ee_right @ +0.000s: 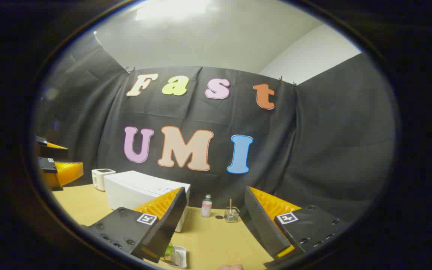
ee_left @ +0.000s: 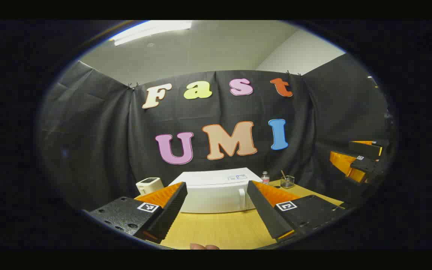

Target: Open the microwave oven with the left hand, put the food in, and close the microwave oven.

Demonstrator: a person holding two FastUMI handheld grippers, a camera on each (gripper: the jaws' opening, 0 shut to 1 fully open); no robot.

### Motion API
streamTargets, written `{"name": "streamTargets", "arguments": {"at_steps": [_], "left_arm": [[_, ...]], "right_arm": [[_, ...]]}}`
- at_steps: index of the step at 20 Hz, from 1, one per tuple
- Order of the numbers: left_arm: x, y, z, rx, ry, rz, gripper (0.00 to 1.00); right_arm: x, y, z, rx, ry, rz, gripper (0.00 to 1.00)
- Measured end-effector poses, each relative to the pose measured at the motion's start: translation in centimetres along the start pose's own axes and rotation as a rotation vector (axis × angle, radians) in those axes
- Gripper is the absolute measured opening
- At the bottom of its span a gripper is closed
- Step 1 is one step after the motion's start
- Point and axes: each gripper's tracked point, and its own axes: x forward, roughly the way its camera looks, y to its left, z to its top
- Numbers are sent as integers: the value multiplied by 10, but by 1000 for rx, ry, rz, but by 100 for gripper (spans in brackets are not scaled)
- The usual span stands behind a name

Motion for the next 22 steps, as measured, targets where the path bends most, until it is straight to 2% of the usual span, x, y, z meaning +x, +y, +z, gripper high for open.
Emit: {"name": "streamTargets", "arguments": {"at_steps": [17,20,22], "left_arm": [[-2,13,-8,-8,11,51,97],[-1,16,-3,7,-1,59,98],[0,18,-2,8,-6,62,97]], "right_arm": [[11,12,6,5,-18,30,99],[13,15,5,-1,-14,35,96],[13,16,7,0,-19,37,99]]}}
